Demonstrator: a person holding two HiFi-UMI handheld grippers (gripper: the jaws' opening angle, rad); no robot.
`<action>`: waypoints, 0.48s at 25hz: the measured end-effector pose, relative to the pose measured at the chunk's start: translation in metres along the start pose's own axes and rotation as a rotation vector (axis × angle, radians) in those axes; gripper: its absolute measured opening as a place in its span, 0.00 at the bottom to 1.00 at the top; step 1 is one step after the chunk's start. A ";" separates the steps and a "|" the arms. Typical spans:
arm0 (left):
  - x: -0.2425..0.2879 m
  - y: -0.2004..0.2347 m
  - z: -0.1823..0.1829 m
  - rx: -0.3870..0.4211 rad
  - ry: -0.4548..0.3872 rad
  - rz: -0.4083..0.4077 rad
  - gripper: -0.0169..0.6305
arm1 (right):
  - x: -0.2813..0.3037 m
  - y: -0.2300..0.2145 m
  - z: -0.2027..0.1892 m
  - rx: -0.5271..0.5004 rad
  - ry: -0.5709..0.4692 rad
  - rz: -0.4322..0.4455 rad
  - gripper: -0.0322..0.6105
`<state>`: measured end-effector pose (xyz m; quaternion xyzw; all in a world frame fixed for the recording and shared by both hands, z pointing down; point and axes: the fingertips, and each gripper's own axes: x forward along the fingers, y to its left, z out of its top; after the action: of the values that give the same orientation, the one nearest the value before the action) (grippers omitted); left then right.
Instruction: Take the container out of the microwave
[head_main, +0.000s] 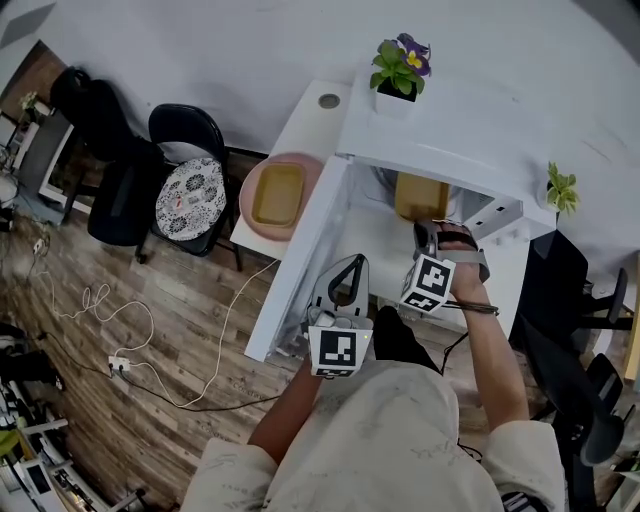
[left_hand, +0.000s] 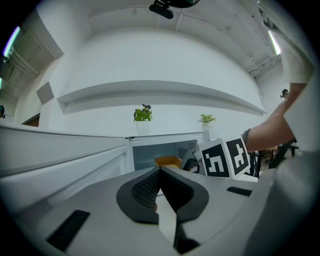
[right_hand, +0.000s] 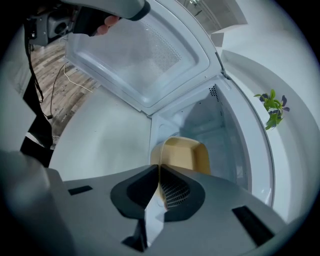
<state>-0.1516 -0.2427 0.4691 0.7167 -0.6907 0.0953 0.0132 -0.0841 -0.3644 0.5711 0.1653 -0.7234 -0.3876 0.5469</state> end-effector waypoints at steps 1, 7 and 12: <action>-0.003 -0.001 0.000 0.001 -0.001 -0.002 0.04 | -0.003 0.004 0.001 0.001 0.000 0.005 0.10; -0.020 -0.009 -0.005 -0.007 -0.002 -0.018 0.04 | -0.022 0.024 0.001 -0.010 0.008 0.012 0.10; -0.032 -0.012 -0.006 -0.006 -0.008 -0.028 0.04 | -0.036 0.036 0.003 -0.012 0.018 0.011 0.10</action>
<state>-0.1415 -0.2094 0.4713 0.7265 -0.6811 0.0902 0.0142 -0.0678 -0.3162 0.5735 0.1615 -0.7171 -0.3873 0.5565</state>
